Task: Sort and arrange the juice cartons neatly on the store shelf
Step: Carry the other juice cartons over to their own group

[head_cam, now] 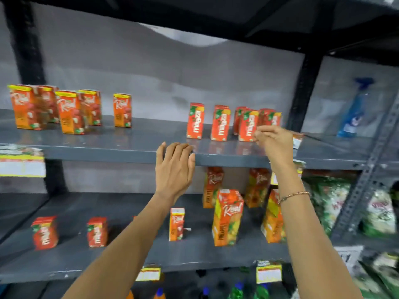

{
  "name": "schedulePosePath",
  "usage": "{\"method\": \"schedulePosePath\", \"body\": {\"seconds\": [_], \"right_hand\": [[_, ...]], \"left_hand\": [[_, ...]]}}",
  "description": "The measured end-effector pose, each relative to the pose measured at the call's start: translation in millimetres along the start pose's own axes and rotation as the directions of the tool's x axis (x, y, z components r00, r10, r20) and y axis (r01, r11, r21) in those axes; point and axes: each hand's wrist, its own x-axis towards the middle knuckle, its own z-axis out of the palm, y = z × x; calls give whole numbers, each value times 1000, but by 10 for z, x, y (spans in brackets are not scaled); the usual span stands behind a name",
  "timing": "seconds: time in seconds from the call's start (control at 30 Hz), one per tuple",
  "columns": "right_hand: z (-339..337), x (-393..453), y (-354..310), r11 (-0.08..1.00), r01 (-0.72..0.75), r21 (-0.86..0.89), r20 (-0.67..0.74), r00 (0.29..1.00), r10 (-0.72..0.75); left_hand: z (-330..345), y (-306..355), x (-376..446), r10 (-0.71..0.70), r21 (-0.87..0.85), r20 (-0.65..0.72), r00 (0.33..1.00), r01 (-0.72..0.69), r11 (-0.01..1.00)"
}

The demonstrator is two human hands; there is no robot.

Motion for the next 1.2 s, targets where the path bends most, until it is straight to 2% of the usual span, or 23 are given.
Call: {"method": "schedulePosePath", "body": {"seconds": [0.07, 0.13, 0.2, 0.27, 0.4, 0.47, 0.67, 0.83, 0.9, 0.97, 1.1, 1.2], "right_hand": [[-287, 180, 119, 997, -46, -60, -141, 989, 37], [-544, 366, 202, 967, -135, -214, -277, 958, 73], [-720, 534, 265, 900, -272, -341, -302, 938, 169], [-784, 730, 305, 833, -352, -427, -225, 934, 279], [-783, 1128, 365, 735, -324, -596, 31, 905, 424], [-785, 1228, 347, 736, -323, -595, 121, 869, 479], [-905, 1290, 272, 707, -407, -578, 154, 797, 584], [-870, 1236, 229, 714, -378, -589, 139, 824, 550], [-816, 1209, 241, 673, -279, -685, 98, 880, 465], [-769, 1153, 275, 668, -225, -709, 55, 927, 371], [-754, 1013, 451, 776, -252, -578, -42, 959, 280], [-790, 899, 534, 839, -219, -497, -74, 975, 211]], "left_hand": [[122, 285, 13, 30, -8, 10, 999, -30, 1000], [218, 487, 24, 21, -12, -5, 1000, -21, 1000], [296, 590, 38, -11, -7, -48, 999, 11, 1000], [358, 618, 45, -53, 12, -95, 994, 54, 998], [425, 607, 37, -45, 63, -155, 987, 55, 997], [438, 594, 30, -38, 56, -176, 984, 49, 997], [455, 587, -3, -51, 38, -190, 980, 59, 998], [458, 584, 6, -60, 41, -162, 985, 67, 997], [453, 585, 4, -59, 43, -161, 985, 67, 997], [447, 585, 5, -57, 45, -157, 986, 64, 997], [428, 578, 4, -57, 39, -129, 990, 62, 997], [402, 579, 11, -64, 38, -101, 993, 68, 997]]}}
